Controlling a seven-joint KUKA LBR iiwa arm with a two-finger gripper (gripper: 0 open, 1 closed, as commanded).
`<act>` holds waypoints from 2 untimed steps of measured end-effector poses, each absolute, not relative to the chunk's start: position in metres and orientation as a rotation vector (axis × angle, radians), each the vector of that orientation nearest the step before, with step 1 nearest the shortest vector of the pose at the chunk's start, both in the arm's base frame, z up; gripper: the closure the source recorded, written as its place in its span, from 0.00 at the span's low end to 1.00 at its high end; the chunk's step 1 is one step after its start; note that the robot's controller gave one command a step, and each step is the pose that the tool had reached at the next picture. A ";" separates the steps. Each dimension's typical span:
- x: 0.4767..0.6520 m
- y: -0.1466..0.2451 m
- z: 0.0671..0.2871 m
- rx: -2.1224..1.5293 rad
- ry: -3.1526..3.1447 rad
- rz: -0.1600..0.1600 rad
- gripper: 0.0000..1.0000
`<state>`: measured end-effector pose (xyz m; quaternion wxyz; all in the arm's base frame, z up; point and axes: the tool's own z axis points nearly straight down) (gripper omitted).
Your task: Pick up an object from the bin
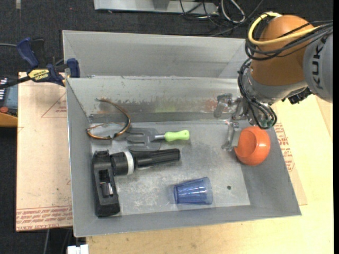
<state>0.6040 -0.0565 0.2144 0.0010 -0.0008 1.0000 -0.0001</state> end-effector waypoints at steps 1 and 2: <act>0.604 -0.056 0.214 -0.003 3.140 0.000 0.00; 0.597 -0.017 0.135 -0.149 3.142 0.004 0.00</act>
Offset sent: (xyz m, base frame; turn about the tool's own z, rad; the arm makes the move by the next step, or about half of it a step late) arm -0.0056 0.0364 -0.0744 -0.0918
